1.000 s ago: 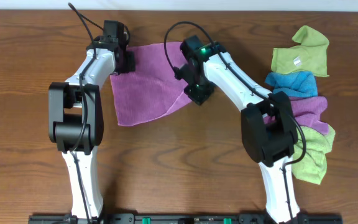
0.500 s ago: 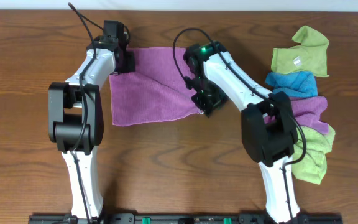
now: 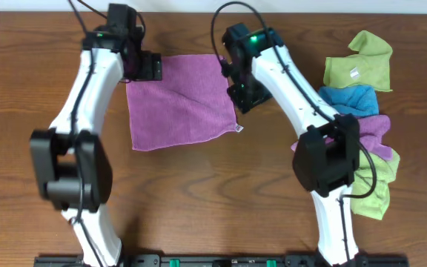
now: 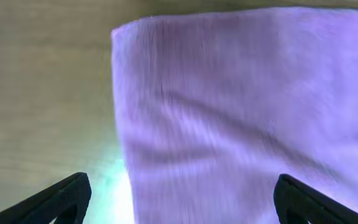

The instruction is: Fold the cloth

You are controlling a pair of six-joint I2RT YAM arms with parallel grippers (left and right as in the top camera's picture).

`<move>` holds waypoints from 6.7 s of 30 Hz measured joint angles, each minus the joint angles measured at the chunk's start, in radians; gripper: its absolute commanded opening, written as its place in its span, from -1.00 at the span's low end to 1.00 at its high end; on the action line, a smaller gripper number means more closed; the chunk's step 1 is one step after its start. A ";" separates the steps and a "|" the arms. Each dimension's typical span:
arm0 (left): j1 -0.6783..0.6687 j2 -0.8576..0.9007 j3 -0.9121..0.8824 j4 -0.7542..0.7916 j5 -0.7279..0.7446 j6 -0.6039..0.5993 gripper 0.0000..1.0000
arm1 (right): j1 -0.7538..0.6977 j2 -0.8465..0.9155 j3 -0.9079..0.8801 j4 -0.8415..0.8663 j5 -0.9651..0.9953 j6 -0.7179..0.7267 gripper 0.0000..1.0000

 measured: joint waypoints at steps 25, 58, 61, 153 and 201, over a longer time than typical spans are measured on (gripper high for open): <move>0.301 -0.459 -0.843 0.135 0.592 0.046 0.91 | -0.311 -0.006 -0.344 0.103 -0.793 -0.152 -0.21; 0.302 -0.263 -0.917 0.542 0.608 -0.006 0.80 | -0.261 -0.006 -0.344 0.230 -0.837 -0.030 -0.34; 0.303 -0.238 -0.908 0.543 0.641 -0.008 0.57 | -0.253 -0.006 -0.344 0.246 -0.836 -0.018 -0.34; 0.301 -0.443 -0.823 0.453 0.600 -0.164 -0.89 | -0.146 -0.029 -0.319 0.377 -0.630 0.474 -0.97; 0.261 0.154 -0.278 0.419 0.604 -0.134 -0.89 | -0.146 -0.003 -0.288 0.840 -0.525 0.756 -0.97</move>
